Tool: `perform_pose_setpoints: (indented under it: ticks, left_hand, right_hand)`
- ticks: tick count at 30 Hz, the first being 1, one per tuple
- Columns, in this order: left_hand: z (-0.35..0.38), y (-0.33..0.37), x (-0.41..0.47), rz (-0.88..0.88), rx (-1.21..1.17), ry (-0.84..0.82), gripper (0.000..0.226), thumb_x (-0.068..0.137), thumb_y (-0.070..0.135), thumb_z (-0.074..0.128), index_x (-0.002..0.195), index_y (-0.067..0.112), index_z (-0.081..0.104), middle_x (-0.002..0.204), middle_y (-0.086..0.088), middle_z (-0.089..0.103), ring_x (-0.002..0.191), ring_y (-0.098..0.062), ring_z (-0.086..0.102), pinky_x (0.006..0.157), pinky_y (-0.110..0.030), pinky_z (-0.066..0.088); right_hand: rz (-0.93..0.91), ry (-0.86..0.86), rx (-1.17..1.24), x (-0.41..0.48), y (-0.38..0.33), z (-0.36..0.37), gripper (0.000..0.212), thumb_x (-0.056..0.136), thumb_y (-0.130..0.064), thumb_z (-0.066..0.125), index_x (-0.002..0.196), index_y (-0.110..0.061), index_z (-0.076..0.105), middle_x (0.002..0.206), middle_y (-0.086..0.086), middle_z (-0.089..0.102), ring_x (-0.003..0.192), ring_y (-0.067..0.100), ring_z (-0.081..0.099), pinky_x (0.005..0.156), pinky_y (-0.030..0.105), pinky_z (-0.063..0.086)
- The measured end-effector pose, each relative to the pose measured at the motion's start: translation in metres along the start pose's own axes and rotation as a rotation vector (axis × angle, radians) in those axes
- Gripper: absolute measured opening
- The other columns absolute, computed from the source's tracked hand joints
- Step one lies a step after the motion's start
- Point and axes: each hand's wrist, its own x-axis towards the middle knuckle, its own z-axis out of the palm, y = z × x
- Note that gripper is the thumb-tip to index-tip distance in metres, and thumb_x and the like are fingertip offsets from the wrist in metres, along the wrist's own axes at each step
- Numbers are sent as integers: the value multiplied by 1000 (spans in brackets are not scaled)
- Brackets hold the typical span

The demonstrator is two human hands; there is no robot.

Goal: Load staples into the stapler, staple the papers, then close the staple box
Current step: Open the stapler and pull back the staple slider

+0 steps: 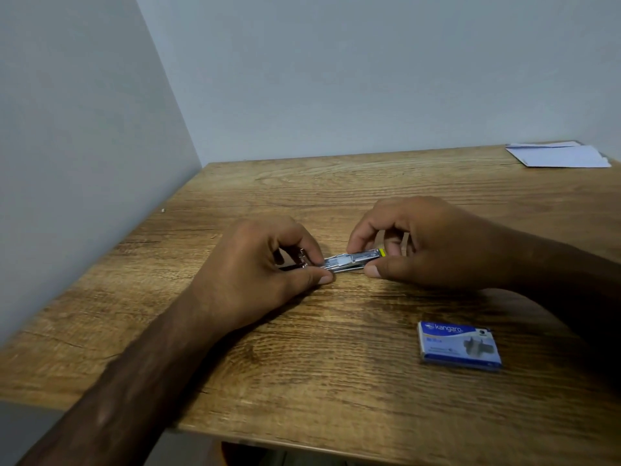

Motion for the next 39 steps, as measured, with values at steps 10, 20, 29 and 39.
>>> perform_pose_setpoints:
  ticks: [10,20,29,39]
  left_hand:
    - [6,-5,2,-54,-158,75,18,74,34,87,82,28,72,79,11,73,65,-10,70,56,-23,56]
    - [9,-4,4,21,-143,88,11,86,22,80,87,24,69,75,11,67,59,-11,58,56,-17,43]
    - [7,14,3,349,366,240,6,88,15,74,91,10,72,91,-4,75,78,-31,69,64,-46,54]
    - [3,24,8,781,869,373,19,97,6,64,83,7,76,100,-17,80,66,-32,69,57,-41,47]
  right_hand:
    - [-32,153,111,0,-6,-3,19,78,-21,83,94,-30,77,78,-8,75,68,23,66,60,41,55]
    - [149,182,682,-4,-6,-3,24,80,1,80,102,-10,76,75,17,78,65,25,75,62,33,64]
    - [549,-146,1431,0,-20,-2,40,90,14,51,128,9,58,101,22,78,83,25,80,64,25,64]
    - [384,-118,1512,-3,-22,9,40,93,18,41,121,5,66,108,16,78,93,22,78,80,28,62]
